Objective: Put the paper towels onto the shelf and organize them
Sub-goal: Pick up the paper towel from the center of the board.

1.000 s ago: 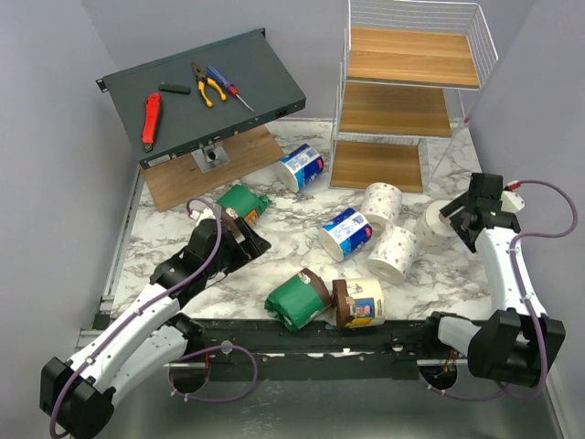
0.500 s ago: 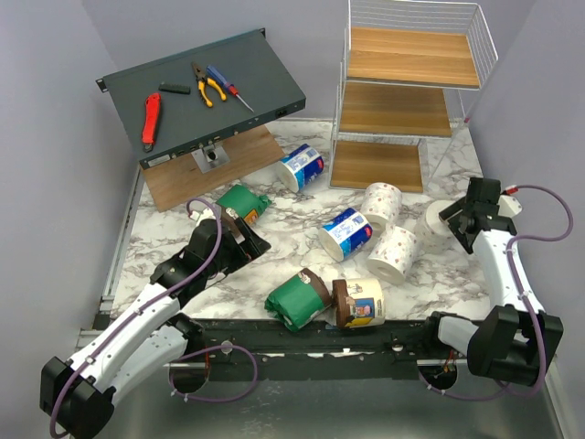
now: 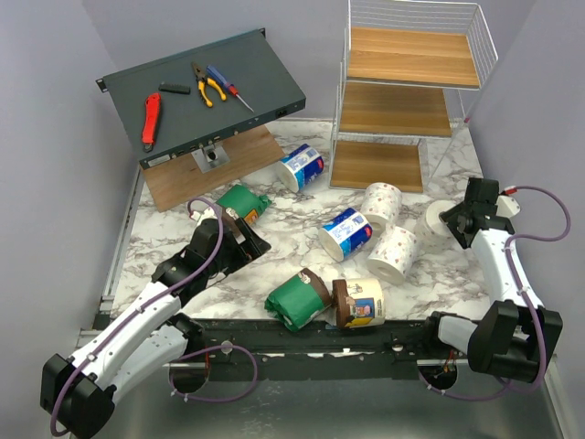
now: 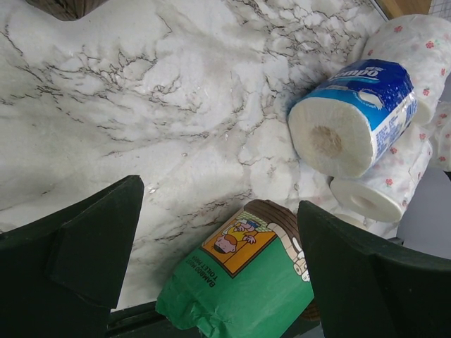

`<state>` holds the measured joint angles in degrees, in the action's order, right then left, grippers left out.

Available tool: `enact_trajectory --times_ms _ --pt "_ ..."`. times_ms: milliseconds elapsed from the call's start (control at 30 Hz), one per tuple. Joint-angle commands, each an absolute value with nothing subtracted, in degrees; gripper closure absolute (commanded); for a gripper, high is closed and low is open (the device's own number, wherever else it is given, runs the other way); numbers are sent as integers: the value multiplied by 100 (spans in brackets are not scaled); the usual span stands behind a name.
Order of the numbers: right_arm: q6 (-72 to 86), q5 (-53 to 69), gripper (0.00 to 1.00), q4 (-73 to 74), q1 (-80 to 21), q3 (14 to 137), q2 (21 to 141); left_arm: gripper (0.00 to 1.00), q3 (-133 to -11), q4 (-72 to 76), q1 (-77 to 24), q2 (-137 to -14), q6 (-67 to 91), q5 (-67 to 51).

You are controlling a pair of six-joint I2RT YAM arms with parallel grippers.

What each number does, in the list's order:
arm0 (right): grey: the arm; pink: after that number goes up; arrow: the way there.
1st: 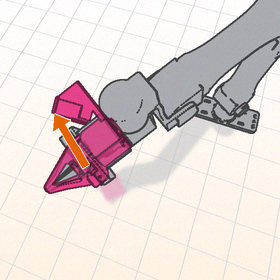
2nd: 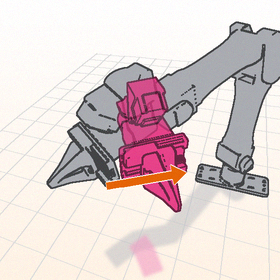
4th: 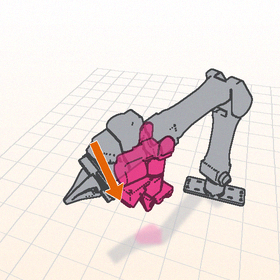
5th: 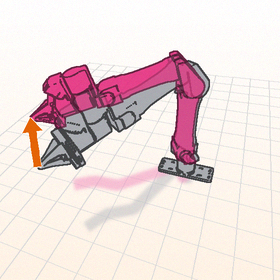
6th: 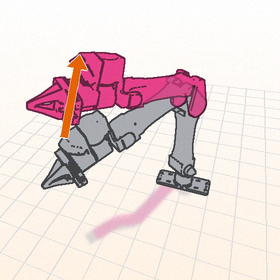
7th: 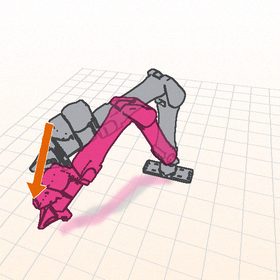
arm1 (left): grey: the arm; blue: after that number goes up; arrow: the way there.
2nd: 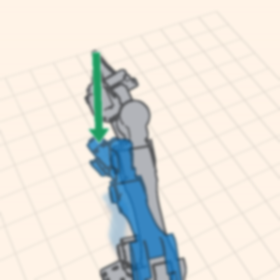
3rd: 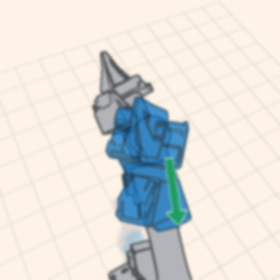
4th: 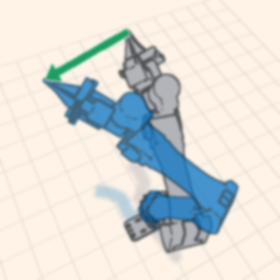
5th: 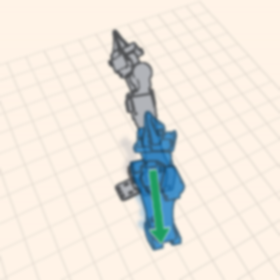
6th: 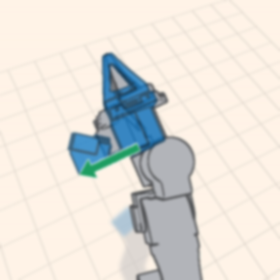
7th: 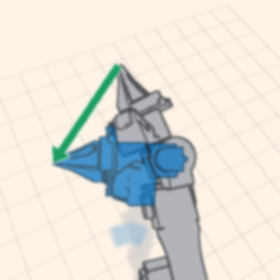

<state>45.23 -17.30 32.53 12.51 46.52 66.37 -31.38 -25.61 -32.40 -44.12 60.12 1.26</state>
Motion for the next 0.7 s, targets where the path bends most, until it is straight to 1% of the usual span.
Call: enact_trajectory --times_ms 0,367,667 --pt "4566 -1696 44 3112 1301 4579 6621 4 -3200 -2557 -3278 -4452 6064 70" --pt "4395 -1670 60 3299 1302 4697 6338 5 -3289 -2651 -3281 -4596 6100 42" --pt "4333 -1456 70 3635 1292 4903 5922 5 -3437 -2852 -3278 -4448 6064 191"
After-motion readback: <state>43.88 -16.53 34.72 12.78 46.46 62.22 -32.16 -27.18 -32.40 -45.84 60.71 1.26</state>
